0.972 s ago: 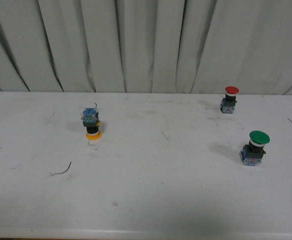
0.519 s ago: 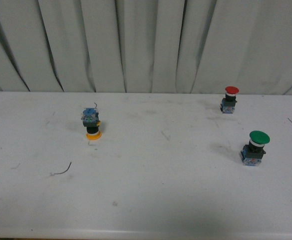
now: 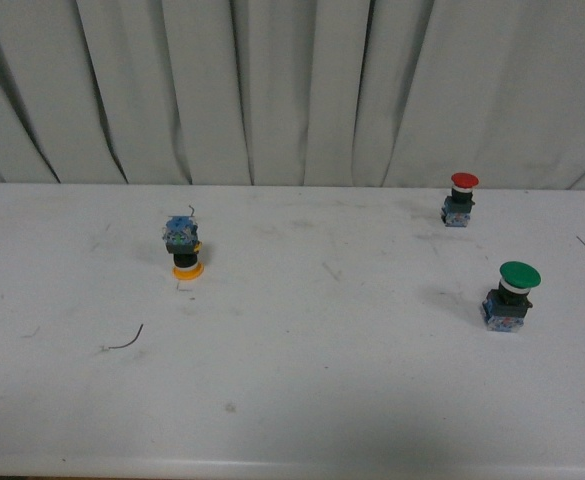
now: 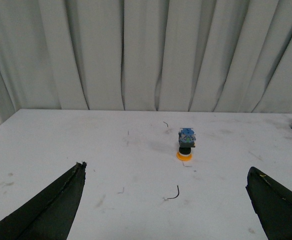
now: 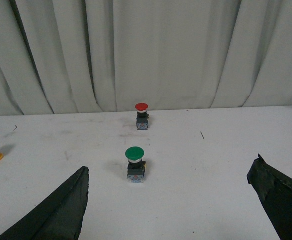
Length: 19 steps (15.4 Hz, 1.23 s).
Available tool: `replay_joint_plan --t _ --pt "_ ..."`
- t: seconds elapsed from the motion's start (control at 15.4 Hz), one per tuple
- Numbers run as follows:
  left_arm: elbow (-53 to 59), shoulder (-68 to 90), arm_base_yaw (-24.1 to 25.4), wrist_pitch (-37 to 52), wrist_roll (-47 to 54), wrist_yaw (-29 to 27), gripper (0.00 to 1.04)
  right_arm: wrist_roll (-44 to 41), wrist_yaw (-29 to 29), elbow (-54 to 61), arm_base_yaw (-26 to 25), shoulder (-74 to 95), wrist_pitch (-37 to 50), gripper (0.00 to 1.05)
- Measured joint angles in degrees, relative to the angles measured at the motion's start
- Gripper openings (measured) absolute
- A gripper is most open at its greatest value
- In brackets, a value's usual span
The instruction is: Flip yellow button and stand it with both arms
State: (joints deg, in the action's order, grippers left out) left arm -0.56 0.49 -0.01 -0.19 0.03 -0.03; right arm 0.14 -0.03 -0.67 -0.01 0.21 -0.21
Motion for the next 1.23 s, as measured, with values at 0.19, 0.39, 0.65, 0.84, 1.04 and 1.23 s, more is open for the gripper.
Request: replay_joint_plan --t 0.19,0.39,0.65,0.84,1.04,1.23 --pt "0.0 0.0 0.0 0.0 0.0 0.0 0.98 0.0 -0.02 0.0 0.0 0.0 0.0 0.98" --pt "0.0 0.0 0.0 0.0 0.0 0.0 0.98 0.0 0.0 0.0 0.0 0.0 0.0 0.98" --pt "0.0 0.0 0.0 0.0 0.0 0.0 0.98 0.0 0.0 0.0 0.0 0.0 0.0 0.98" --pt "0.0 0.0 0.0 0.0 0.0 0.0 0.98 0.0 0.0 0.0 0.0 0.0 0.0 0.98" --pt "0.0 0.0 0.0 0.0 0.0 0.0 0.98 0.0 -0.02 0.0 0.0 0.0 0.0 0.98" --pt "-2.38 3.1 -3.63 -6.99 -2.82 -9.38 0.98 0.0 0.09 0.0 0.0 0.0 0.02 0.98"
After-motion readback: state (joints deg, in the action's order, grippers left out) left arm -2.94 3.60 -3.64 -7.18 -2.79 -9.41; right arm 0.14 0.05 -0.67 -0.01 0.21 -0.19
